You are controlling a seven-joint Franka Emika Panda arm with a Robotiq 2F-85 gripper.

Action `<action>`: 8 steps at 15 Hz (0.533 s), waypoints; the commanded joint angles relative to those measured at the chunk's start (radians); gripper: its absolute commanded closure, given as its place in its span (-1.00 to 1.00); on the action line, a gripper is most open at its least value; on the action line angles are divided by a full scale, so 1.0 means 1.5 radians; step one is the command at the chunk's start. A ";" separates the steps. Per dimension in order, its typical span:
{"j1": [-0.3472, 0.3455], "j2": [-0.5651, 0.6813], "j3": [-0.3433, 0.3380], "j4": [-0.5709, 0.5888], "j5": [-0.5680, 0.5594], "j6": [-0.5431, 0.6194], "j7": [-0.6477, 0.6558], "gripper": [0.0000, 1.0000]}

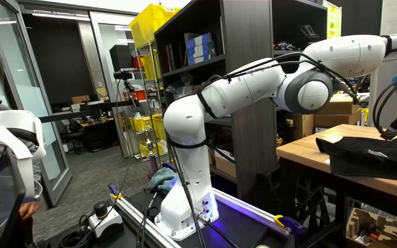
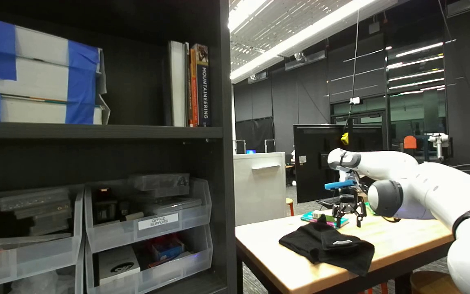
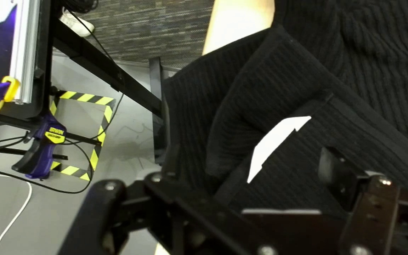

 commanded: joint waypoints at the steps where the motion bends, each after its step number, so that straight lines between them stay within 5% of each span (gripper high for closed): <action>1: -0.004 0.010 -0.005 0.010 0.007 -0.051 0.023 -1.00; 8: -0.010 0.044 0.027 0.013 0.066 -0.067 0.034 -1.00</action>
